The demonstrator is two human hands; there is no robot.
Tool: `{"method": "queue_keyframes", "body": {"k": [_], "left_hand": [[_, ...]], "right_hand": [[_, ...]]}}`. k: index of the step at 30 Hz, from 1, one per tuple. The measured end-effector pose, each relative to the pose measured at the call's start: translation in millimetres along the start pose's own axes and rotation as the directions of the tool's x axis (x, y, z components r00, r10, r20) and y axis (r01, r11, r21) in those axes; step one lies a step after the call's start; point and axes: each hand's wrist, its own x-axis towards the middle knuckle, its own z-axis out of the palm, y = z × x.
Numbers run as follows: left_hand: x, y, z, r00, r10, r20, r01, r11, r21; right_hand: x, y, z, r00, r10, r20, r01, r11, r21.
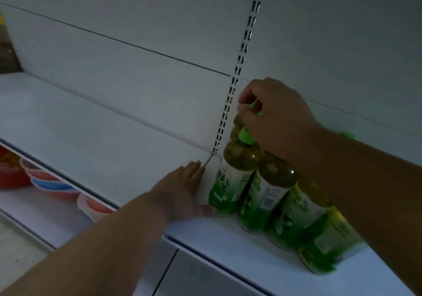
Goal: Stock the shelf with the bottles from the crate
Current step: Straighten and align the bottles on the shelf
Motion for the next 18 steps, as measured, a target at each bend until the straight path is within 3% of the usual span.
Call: {"method": "queue_keyframes", "body": {"k": [4, 9, 13, 18], "left_hand": [[5.3, 2.9, 12.7, 0.989, 0.145, 0.011, -0.146, 0.986, 0.087], [2.5, 2.8, 16.3, 0.986, 0.165, 0.016, -0.166, 0.976, 0.139], [5.9, 4.6, 13.5, 0.984, 0.178, 0.029, -0.181, 0.969, 0.169], [5.6, 3.7, 14.3, 0.982, 0.188, 0.031, -0.19, 0.963, 0.19]], "right_hand": [[14.0, 29.2, -4.0, 0.989, 0.147, 0.019, -0.147, 0.989, -0.005], [17.6, 48.5, 3.9, 0.954, 0.235, 0.187, -0.234, 0.972, -0.027], [21.7, 51.2, 7.5, 0.946, 0.206, 0.251, -0.206, 0.978, -0.026], [33.3, 52.8, 12.5, 0.927, 0.143, 0.348, -0.085, 0.98, -0.178]]}}
